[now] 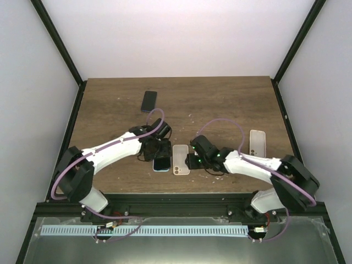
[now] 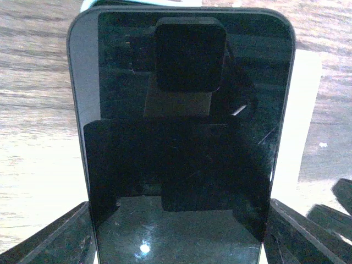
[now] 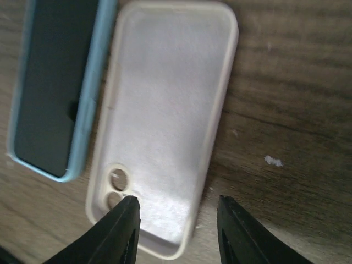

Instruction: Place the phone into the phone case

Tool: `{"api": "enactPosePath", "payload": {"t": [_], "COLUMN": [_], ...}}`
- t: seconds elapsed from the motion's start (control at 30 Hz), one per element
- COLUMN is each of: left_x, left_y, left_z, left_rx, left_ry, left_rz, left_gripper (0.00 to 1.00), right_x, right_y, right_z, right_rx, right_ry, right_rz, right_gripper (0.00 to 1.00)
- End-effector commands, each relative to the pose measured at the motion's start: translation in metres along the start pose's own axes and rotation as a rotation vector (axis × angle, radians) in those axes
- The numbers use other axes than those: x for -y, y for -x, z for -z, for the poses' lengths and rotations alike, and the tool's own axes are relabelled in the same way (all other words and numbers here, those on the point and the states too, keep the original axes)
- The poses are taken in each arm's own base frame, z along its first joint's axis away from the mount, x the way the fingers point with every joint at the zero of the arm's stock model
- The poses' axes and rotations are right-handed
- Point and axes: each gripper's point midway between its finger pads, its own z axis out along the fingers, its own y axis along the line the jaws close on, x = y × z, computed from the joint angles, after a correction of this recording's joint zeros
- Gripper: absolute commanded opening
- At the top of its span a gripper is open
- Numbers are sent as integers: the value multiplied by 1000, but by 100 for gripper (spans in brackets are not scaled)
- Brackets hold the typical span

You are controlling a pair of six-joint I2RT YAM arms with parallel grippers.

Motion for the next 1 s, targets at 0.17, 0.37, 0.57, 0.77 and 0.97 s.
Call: {"api": "enactPosePath", "payload": {"t": [0.17, 0.37, 0.57, 0.77, 0.97], "left_x": [63, 91, 96, 100, 92], "left_y": [-5, -9, -9, -10, -13], "left_z": [-3, -15, -31, -43, -55], "left_rx": [-10, -27, -43, -56, -71], "left_ry": [-109, -123, -91, -96, -54], "left_rz": [-25, -43, -53, -55, -56], "left_gripper": [64, 64, 64, 64, 64], "right_x": [29, 41, 47, 50, 52], "right_y": [28, 32, 27, 26, 25], "right_z": [41, 50, 49, 50, 53], "right_rx": [156, 198, 195, 203, 214], "right_ry": [7, -11, -21, -29, -30], "right_rz": [-80, -101, -110, -113, -115], "right_gripper": [53, 77, 100, 100, 100]}}
